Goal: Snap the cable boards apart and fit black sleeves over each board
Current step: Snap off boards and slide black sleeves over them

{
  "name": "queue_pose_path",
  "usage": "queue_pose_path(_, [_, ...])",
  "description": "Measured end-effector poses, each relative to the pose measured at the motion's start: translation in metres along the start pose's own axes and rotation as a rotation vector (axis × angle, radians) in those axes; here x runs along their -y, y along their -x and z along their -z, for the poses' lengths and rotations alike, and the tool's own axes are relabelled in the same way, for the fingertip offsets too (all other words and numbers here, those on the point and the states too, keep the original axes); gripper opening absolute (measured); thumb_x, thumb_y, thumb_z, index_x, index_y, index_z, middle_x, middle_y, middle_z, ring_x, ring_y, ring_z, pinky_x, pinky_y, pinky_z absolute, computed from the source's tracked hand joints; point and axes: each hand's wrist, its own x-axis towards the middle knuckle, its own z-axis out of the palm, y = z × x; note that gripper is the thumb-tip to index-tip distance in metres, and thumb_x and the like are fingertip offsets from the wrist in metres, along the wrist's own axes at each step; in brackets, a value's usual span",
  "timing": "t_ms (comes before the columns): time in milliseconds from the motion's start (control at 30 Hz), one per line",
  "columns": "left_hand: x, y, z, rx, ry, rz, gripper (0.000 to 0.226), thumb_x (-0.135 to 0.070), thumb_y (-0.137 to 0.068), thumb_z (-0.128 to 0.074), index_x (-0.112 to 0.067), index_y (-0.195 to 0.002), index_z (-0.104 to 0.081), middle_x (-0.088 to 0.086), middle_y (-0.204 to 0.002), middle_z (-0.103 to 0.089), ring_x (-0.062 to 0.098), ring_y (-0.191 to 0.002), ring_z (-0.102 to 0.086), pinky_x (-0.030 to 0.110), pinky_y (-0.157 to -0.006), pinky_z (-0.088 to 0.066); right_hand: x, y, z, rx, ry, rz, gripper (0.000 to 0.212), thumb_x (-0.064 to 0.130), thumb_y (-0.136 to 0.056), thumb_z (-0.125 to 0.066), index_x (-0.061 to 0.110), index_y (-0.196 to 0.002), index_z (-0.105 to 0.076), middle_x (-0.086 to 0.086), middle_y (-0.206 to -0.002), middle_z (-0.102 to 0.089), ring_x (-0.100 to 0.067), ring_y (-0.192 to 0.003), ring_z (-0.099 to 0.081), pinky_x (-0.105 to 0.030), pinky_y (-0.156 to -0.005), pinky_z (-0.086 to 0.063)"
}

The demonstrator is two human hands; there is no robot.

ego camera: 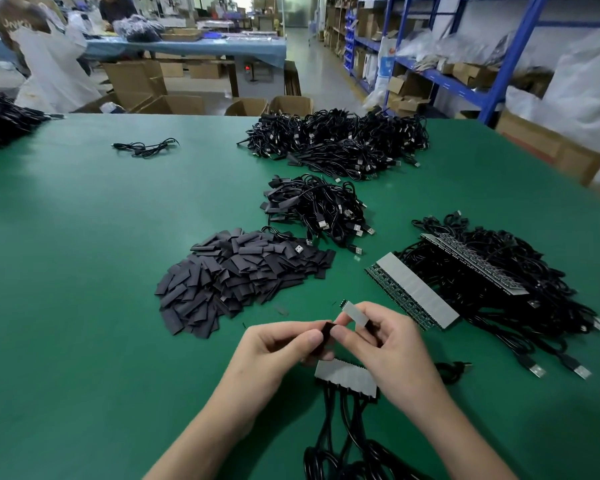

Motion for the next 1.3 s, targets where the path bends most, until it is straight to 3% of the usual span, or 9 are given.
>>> queue_pose_path(267, [0.006, -0.007, 0.012, 0.038, -0.023, 0.035, 0.025, -0.025, -0.079, -0.084, -0.026, -0.104, -0.082, 0.007, -0.103, -0.080, 0.021, -0.101, -0.076, 0.020, -0.087, -0.055, 0.001, 0.001, -0.002, 0.059, 0.032, 0.024, 0.028, 0.053, -0.081, -0.067, 0.028, -0.093, -0.071, 0.011, -0.058, -0.033, -0.006, -0.059, -0.034, -0.031, -0.057, -0.032])
queue_pose_path(433, [0.009, -0.008, 0.015, -0.060, -0.232, -0.142, 0.020, -0.027, -0.078, -0.082, -0.026, -0.098, -0.084, -0.001, -0.098, -0.078, 0.015, -0.094, -0.073, 0.021, -0.086, -0.054, 0.006, 0.001, 0.006, 0.070, 0.002, 0.042, 0.029, 0.054, -0.087, -0.062, 0.037, -0.111, -0.064, 0.013, -0.067, -0.041, -0.005, -0.063, -0.041, -0.023, -0.060, -0.037])
queue_pose_path(633, [0.012, -0.011, 0.016, -0.172, -0.315, -0.276, 0.018, -0.025, -0.078, -0.078, -0.032, -0.095, -0.082, -0.008, -0.100, -0.076, 0.013, -0.094, -0.073, 0.019, -0.085, -0.054, 0.005, -0.002, 0.008, 0.088, -0.103, -0.057, 0.028, 0.041, -0.100, -0.038, 0.029, -0.092, -0.062, 0.007, -0.070, -0.044, -0.008, -0.060, -0.036, -0.024, -0.058, -0.032])
queue_pose_path(833, [0.014, -0.012, 0.021, -0.247, -0.385, -0.290, 0.019, -0.035, -0.077, -0.078, -0.031, -0.095, -0.082, -0.009, -0.102, -0.076, 0.017, -0.100, -0.072, 0.027, -0.090, -0.055, 0.003, -0.002, 0.005, 0.131, 0.032, 0.022, 0.020, 0.026, -0.104, -0.054, 0.038, -0.104, -0.070, 0.011, -0.074, -0.062, -0.003, -0.065, -0.053, -0.021, -0.063, -0.044])
queue_pose_path(933, [0.013, -0.012, 0.021, -0.273, -0.455, -0.314, 0.018, -0.035, -0.078, -0.078, -0.032, -0.095, -0.083, -0.013, -0.100, -0.075, 0.015, -0.099, -0.071, 0.025, -0.088, -0.053, 0.004, -0.001, 0.004, 0.150, 0.000, 0.013, 0.008, 0.034, -0.098, -0.060, 0.040, -0.103, -0.063, 0.003, -0.078, -0.070, -0.008, -0.074, -0.064, -0.019, -0.071, -0.049])
queue_pose_path(1100, [0.013, -0.011, 0.020, -0.300, -0.552, -0.374, 0.018, -0.018, -0.079, -0.084, -0.029, -0.093, -0.083, -0.018, -0.097, -0.074, 0.008, -0.096, -0.070, 0.017, -0.084, -0.050, 0.007, 0.000, 0.006, 0.126, -0.078, -0.004, 0.014, 0.045, -0.088, -0.062, 0.032, -0.088, -0.062, 0.000, -0.073, -0.068, -0.017, -0.073, -0.065, -0.031, -0.073, -0.054])
queue_pose_path(1300, [0.013, -0.010, 0.020, -0.298, -0.647, -0.434, 0.018, -0.014, -0.079, -0.085, -0.025, -0.093, -0.084, -0.017, -0.095, -0.073, 0.006, -0.094, -0.070, 0.014, -0.084, -0.049, 0.008, -0.001, 0.006, 0.147, -0.130, -0.050, 0.008, 0.034, -0.092, -0.064, 0.030, -0.085, -0.063, 0.000, -0.070, -0.067, -0.012, -0.069, -0.062, -0.032, -0.073, -0.055])
